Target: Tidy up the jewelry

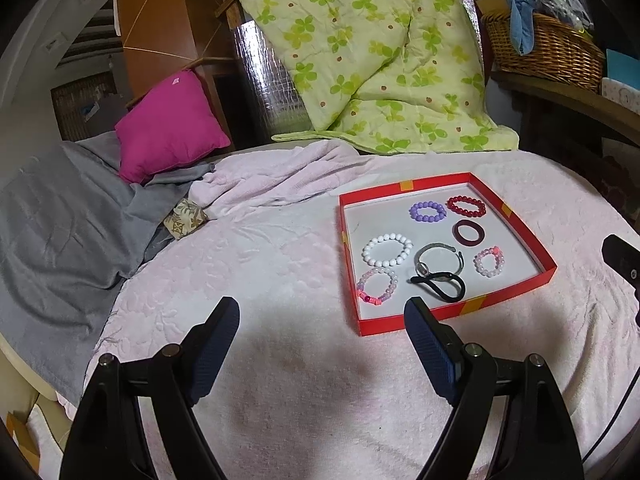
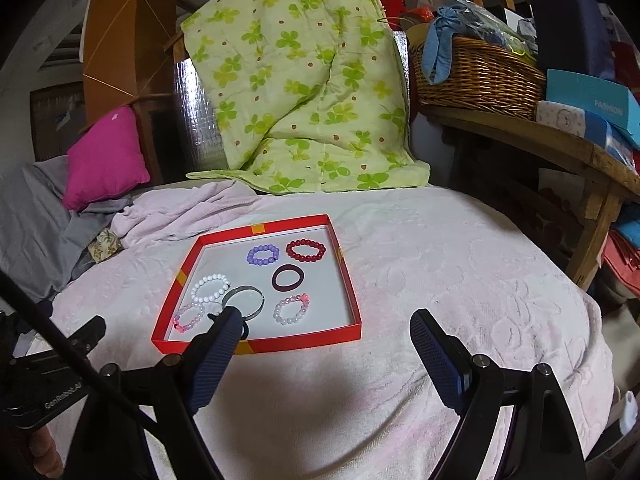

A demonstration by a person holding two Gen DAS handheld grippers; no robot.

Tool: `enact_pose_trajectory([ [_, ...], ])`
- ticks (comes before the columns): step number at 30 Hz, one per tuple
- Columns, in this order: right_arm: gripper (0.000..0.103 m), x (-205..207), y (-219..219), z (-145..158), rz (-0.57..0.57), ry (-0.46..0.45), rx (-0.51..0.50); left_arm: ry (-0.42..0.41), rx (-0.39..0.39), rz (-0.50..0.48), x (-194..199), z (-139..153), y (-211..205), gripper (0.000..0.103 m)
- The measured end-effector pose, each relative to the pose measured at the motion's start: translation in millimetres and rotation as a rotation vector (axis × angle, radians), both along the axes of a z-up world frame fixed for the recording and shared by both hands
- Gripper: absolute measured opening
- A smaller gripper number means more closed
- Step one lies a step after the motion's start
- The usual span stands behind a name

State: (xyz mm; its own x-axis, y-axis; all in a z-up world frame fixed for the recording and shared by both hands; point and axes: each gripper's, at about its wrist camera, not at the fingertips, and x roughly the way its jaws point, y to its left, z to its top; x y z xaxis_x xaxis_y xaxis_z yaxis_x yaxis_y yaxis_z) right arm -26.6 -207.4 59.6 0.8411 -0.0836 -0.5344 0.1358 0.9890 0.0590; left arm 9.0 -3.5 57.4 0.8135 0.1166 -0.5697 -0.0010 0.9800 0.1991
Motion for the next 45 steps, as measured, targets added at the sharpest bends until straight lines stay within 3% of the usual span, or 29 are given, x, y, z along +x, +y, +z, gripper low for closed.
enact_pose_trajectory([
  [45, 0.088, 5.1, 22.5, -7.0, 0.033, 0.032, -0.030, 0.000, 0.000, 0.029, -5.6, -2.1, 16.5, 0.085],
])
